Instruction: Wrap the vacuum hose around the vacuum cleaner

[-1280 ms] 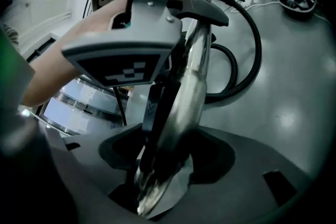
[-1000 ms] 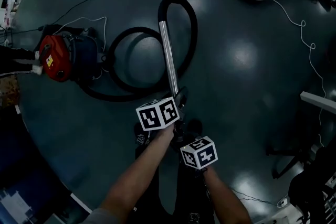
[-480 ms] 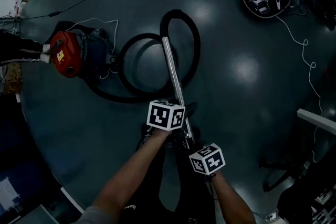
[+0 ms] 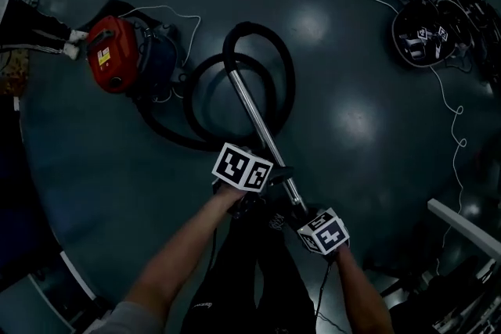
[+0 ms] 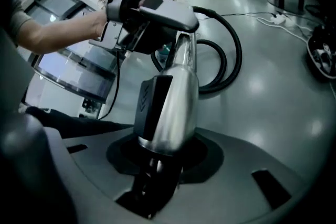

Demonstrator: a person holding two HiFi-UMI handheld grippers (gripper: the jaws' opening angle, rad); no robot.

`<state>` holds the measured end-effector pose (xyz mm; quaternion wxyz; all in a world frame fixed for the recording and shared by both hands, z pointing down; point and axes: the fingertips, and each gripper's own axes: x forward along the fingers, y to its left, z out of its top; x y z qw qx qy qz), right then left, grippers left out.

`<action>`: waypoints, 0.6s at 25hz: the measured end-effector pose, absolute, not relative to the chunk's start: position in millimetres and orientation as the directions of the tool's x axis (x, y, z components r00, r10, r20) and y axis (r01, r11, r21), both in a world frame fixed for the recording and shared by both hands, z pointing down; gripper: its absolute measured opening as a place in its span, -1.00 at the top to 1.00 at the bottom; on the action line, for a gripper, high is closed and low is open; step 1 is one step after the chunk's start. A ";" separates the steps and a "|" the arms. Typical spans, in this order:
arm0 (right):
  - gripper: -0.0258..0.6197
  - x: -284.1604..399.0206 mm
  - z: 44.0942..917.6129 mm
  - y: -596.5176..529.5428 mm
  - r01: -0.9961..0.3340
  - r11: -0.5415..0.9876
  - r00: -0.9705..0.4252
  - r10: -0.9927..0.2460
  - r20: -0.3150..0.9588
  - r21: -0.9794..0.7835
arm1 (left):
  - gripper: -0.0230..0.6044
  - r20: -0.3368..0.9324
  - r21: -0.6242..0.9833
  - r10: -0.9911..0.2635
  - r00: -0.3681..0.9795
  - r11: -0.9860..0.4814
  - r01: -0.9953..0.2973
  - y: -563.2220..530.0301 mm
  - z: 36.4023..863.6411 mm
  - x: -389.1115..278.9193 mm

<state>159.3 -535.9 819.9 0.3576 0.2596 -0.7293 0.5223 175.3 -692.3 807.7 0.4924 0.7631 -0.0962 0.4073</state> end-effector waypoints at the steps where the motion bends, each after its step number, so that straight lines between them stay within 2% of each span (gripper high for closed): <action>1: 0.48 163.2 822.9 -538.9 -0.754 0.339 -0.591 0.022 0.806 -0.562 | -0.17 0.716 0.673 0.268 0.645 -0.509 -0.536 -695.4 807.4 166.1; 5: 0.48 177.3 829.7 -557.6 -0.745 0.409 -0.534 0.107 0.838 -0.527 | -0.17 0.737 0.635 0.267 0.621 -0.588 -0.501 -721.5 802.6 125.9; 8: 0.48 187.9 828.9 -576.3 -0.727 0.469 -0.493 0.153 0.856 -0.502 | -0.17 0.784 0.530 0.213 0.583 -0.718 -0.450 -751.4 795.6 102.4; 12: 0.48 194.2 824.8 -604.9 -0.674 0.565 -0.429 0.226 0.875 -0.476 | -0.17 0.841 0.325 0.121 0.527 -0.892 -0.313 -793.8 792.1 79.8; 15: 0.48 197.7 832.6 -620.4 -0.612 0.644 -0.388 0.262 0.884 -0.459 | -0.17 0.863 0.187 0.081 0.499 -0.968 -0.167 -814.4 799.7 75.4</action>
